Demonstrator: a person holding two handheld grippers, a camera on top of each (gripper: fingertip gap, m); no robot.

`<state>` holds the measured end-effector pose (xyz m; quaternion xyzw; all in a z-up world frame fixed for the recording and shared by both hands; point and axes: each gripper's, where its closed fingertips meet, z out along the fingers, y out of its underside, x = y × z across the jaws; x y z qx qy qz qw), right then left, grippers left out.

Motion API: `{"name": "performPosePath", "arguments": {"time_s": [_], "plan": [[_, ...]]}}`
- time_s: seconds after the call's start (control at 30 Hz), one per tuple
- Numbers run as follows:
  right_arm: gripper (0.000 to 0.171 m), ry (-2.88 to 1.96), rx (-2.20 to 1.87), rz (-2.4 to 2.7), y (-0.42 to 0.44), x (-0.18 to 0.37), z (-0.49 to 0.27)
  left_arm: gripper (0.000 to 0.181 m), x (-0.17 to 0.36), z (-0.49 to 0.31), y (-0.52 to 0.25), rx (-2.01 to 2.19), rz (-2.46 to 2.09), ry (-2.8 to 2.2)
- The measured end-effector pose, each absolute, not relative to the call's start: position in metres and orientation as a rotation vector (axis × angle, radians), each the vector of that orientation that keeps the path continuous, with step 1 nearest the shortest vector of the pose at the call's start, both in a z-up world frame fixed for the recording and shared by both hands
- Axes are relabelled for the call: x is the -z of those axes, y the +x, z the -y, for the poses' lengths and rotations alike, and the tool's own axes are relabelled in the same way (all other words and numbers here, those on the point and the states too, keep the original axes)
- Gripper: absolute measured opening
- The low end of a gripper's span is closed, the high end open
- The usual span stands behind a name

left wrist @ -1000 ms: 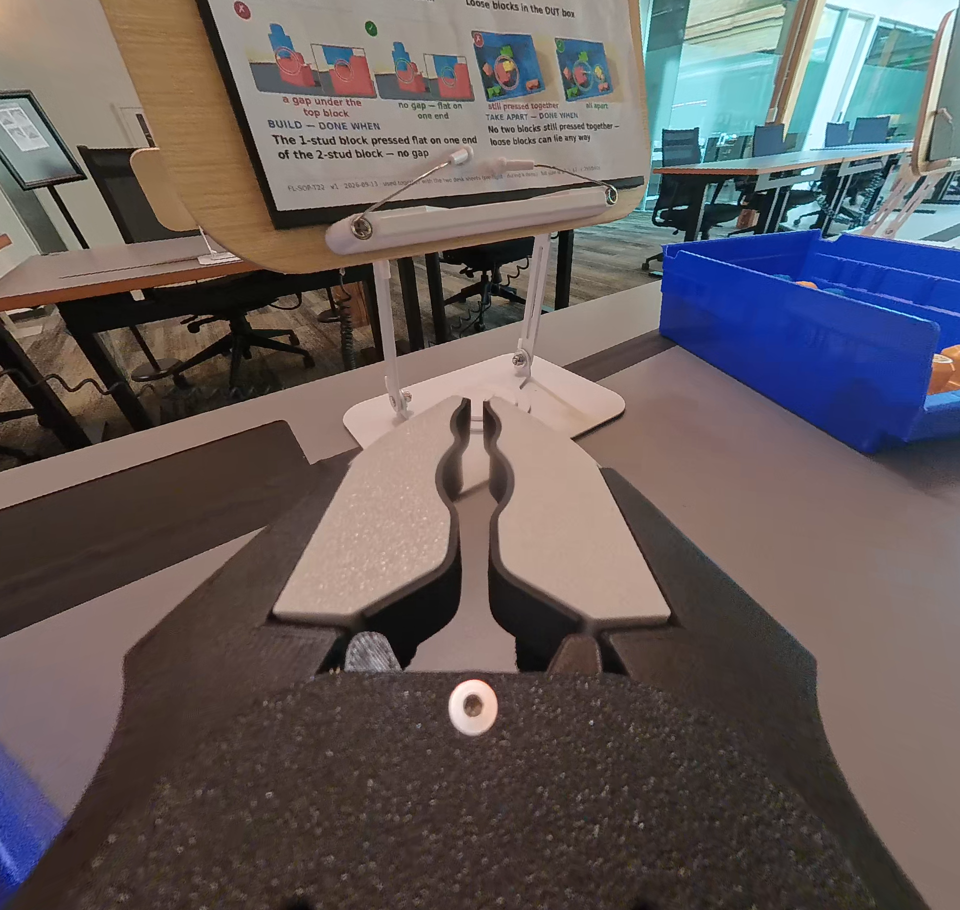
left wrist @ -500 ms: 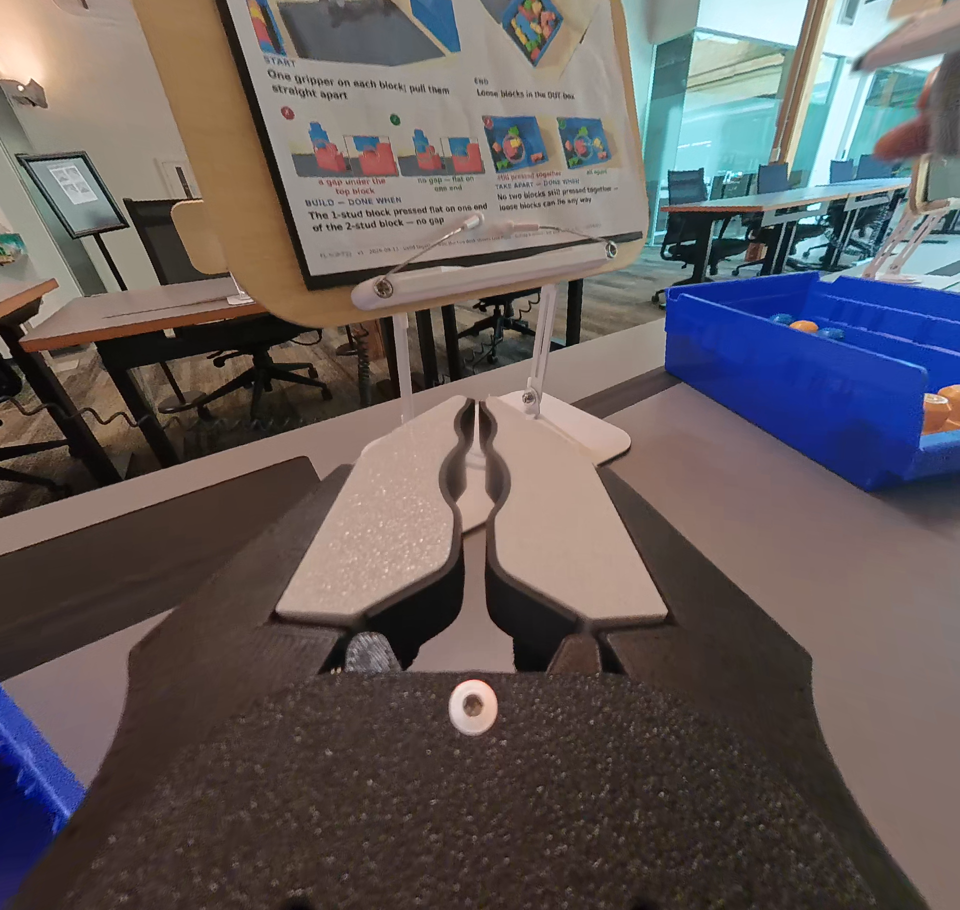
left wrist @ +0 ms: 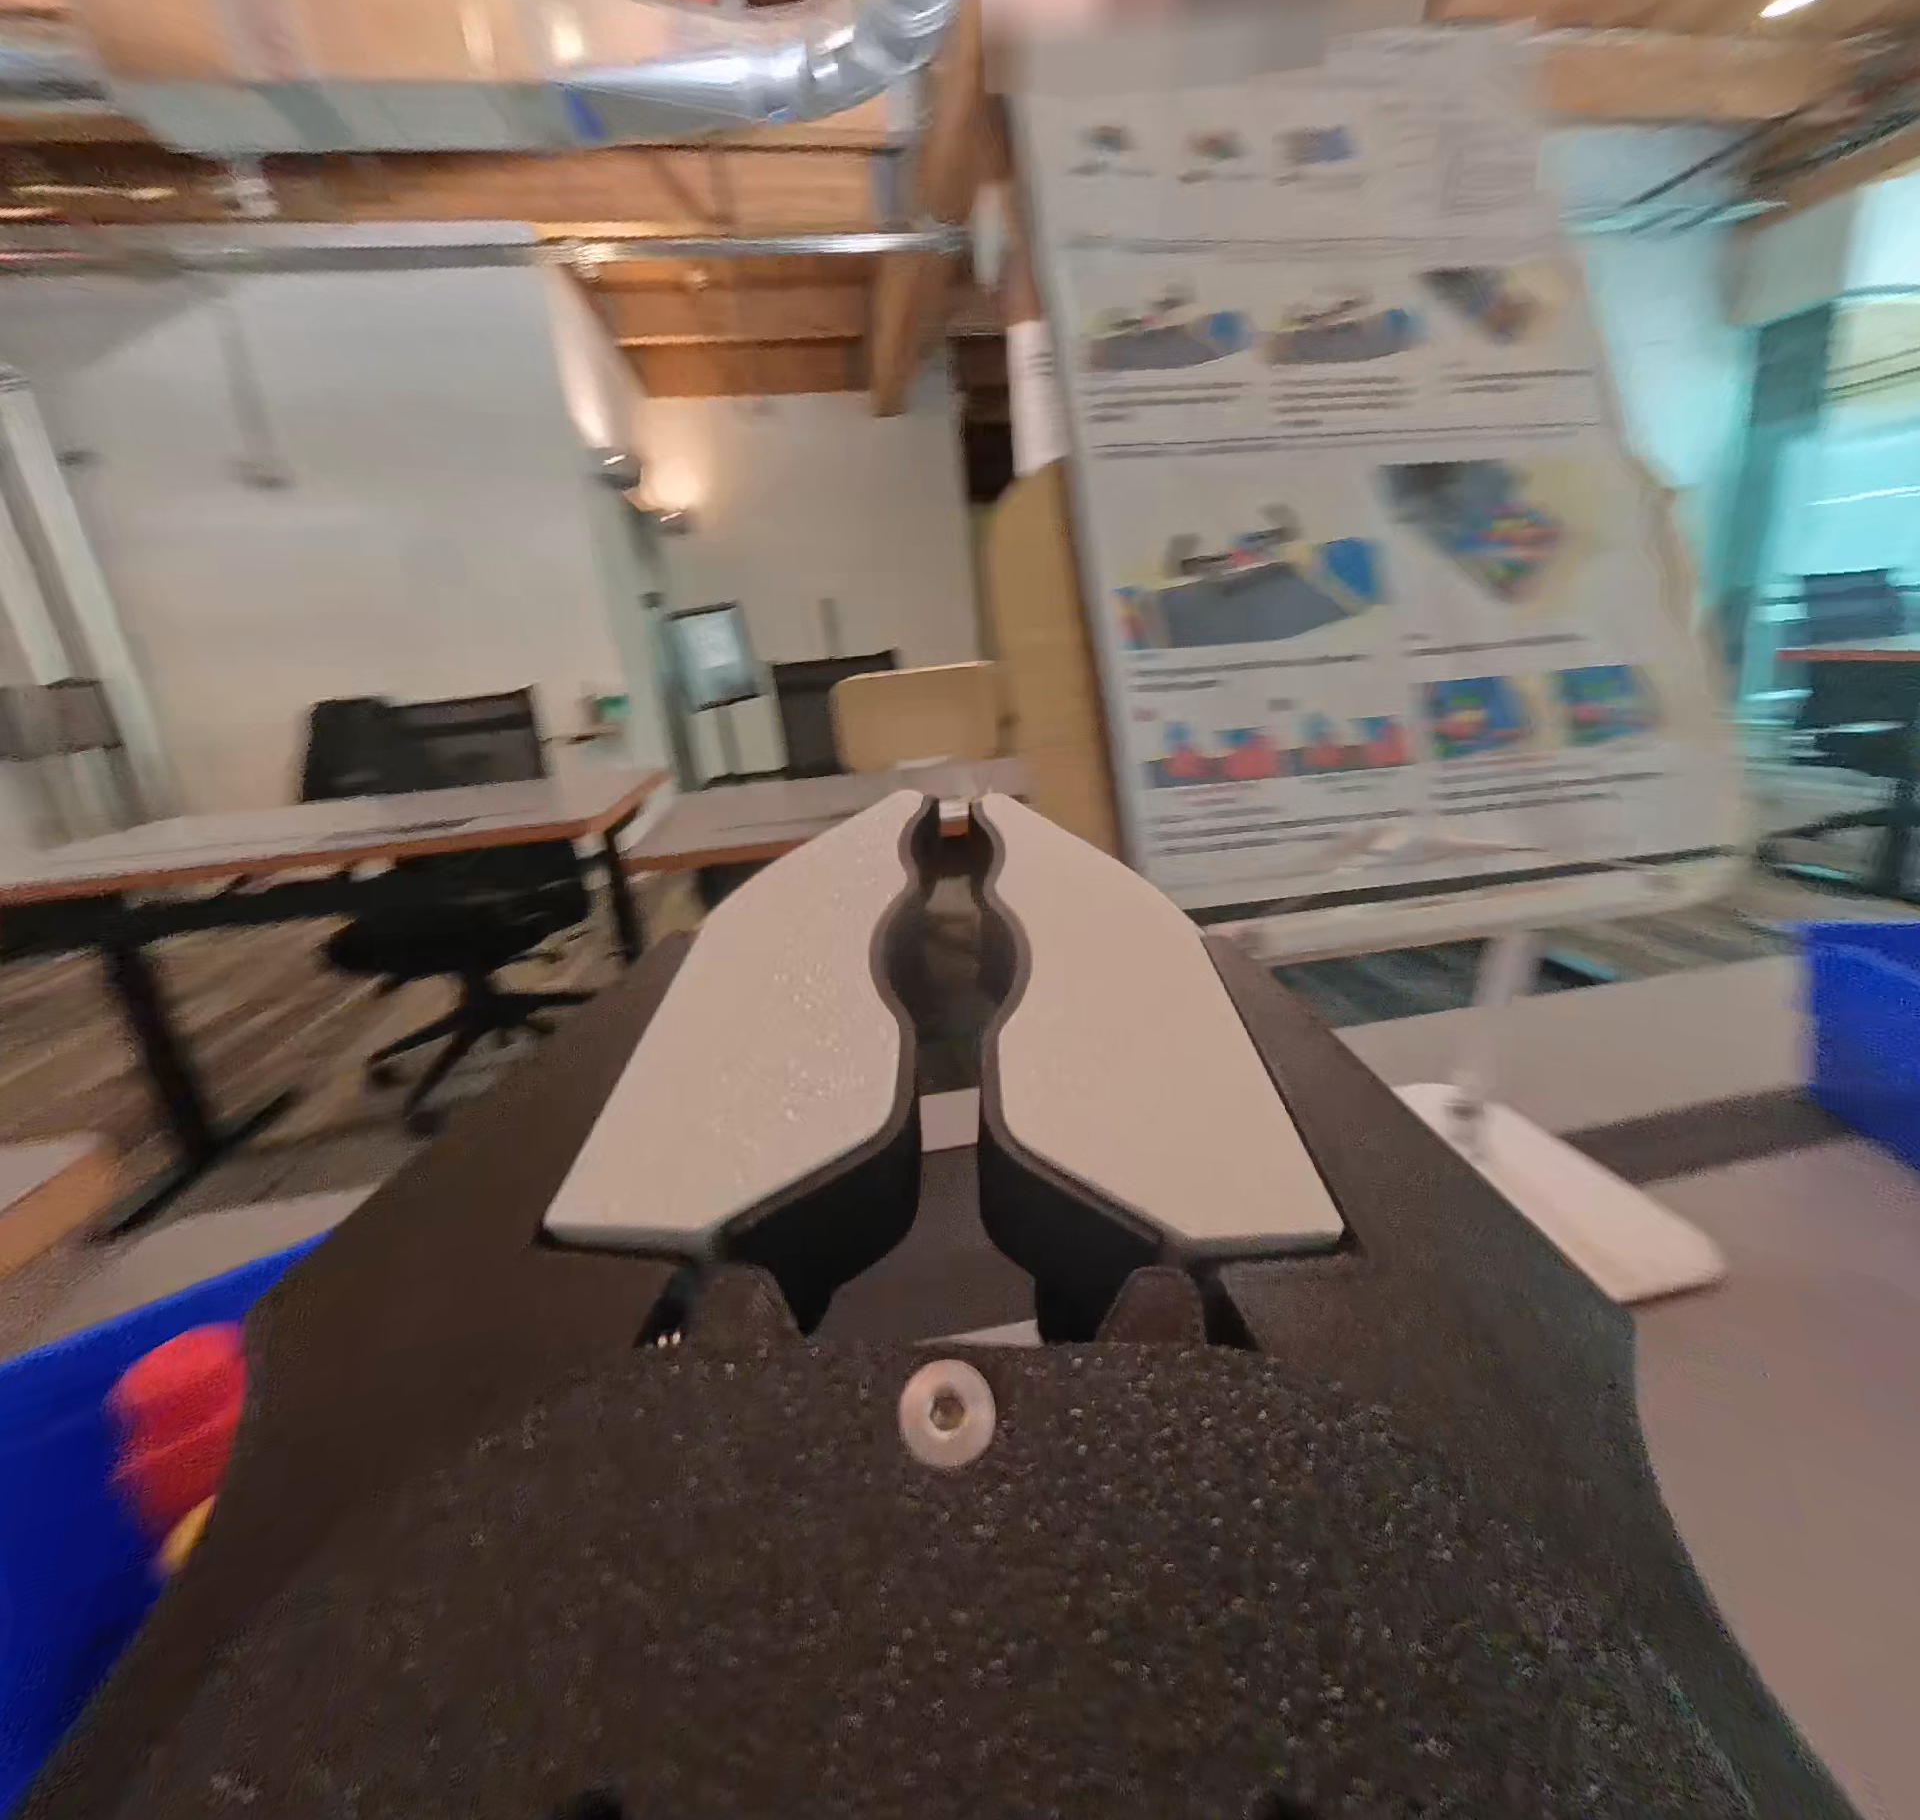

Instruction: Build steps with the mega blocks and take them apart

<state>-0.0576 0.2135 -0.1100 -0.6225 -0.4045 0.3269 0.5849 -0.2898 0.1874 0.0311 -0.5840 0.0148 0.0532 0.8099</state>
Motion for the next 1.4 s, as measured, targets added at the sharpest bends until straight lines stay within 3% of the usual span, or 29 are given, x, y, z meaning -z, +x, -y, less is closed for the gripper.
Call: {"name": "performPosePath", "arguments": {"time_s": [0.2,0.37,0.73,0.87,1.13,1.4], "plan": [[0.000,-1.411,-0.781,1.033,-0.067,0.116,-0.196,0.033,0.046,-0.201,-0.414,-0.218,0.252,-1.553],[0.000,-1.408,-0.807,1.095,-0.075,0.124,-0.186,0.050,0.120,-0.224,-0.435,-0.264,0.214,-1.838],[0.000,-1.415,-0.860,1.148,-0.083,0.133,-0.177,0.053,0.176,-0.256,-0.426,-0.245,0.081,-2.084],[0.000,-1.421,-0.866,1.171,-0.086,0.138,-0.175,0.044,0.182,-0.265,-0.429,-0.269,0.084,-2.098],[0.000,-1.433,-0.849,1.190,-0.085,0.145,-0.177,0.028,0.179,-0.259,-0.432,-0.362,0.072,-2.116],[0.000,-1.428,-0.829,1.181,-0.080,0.143,-0.180,0.021,0.141,-0.243,-0.429,-0.376,0.087,-2.014]]}}
